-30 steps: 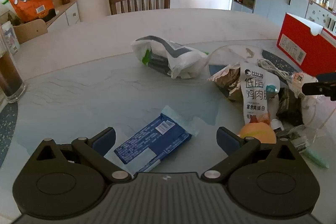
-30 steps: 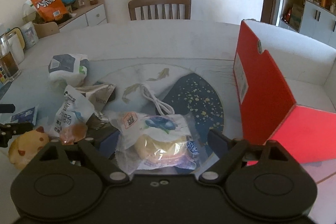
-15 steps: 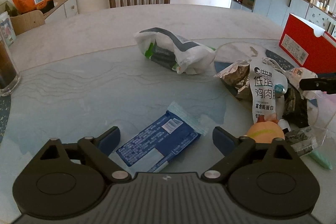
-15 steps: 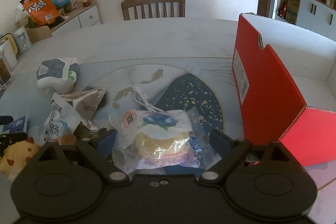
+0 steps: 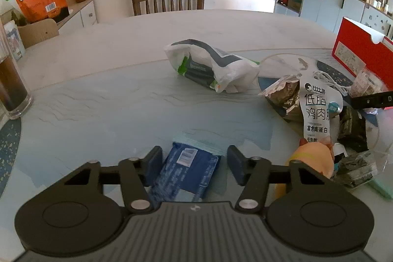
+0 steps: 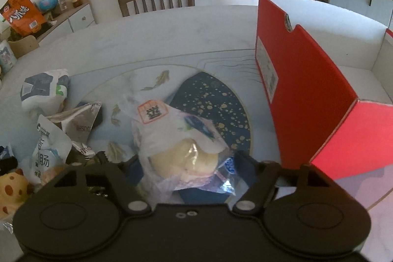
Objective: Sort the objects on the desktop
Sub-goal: 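Close left gripper on blue bar while right gripper closes on bread bag, then lift blue bar with left gripper while right gripper lifts bread bag toward box, then lower blue bar into red box while right gripper lowers bread bag inside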
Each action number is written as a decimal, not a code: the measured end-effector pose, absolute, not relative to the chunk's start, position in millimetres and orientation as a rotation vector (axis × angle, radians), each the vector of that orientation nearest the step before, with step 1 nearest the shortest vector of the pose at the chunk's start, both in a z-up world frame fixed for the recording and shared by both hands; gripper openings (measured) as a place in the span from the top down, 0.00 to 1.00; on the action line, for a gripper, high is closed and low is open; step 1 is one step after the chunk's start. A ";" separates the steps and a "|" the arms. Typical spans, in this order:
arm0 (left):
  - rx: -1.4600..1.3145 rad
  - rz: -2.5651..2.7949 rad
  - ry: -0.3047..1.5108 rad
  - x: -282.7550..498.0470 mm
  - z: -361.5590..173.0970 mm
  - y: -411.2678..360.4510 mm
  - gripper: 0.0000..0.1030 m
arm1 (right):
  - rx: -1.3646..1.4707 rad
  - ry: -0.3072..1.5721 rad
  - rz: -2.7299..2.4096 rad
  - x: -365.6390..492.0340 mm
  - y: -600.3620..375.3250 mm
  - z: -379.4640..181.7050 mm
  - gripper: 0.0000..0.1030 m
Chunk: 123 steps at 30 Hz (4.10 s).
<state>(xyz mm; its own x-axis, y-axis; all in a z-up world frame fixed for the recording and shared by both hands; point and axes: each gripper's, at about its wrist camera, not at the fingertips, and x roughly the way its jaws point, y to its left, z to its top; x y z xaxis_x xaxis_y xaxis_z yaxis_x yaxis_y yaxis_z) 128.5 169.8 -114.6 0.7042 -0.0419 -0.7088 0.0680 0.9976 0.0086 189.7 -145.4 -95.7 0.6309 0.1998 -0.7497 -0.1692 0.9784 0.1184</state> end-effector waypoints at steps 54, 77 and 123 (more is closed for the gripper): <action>-0.039 -0.112 0.631 118.0 9.7 94.0 0.62 | -0.021 0.741 0.310 161.2 -208.2 35.2 0.53; -0.019 -0.291 0.608 168.7 42.8 -78.6 0.62 | -0.082 0.790 0.307 204.4 -327.0 27.9 0.53; 0.146 -0.498 0.967 324.3 -47.0 -261.1 0.62 | -0.288 1.078 0.315 292.6 -378.6 -64.2 0.54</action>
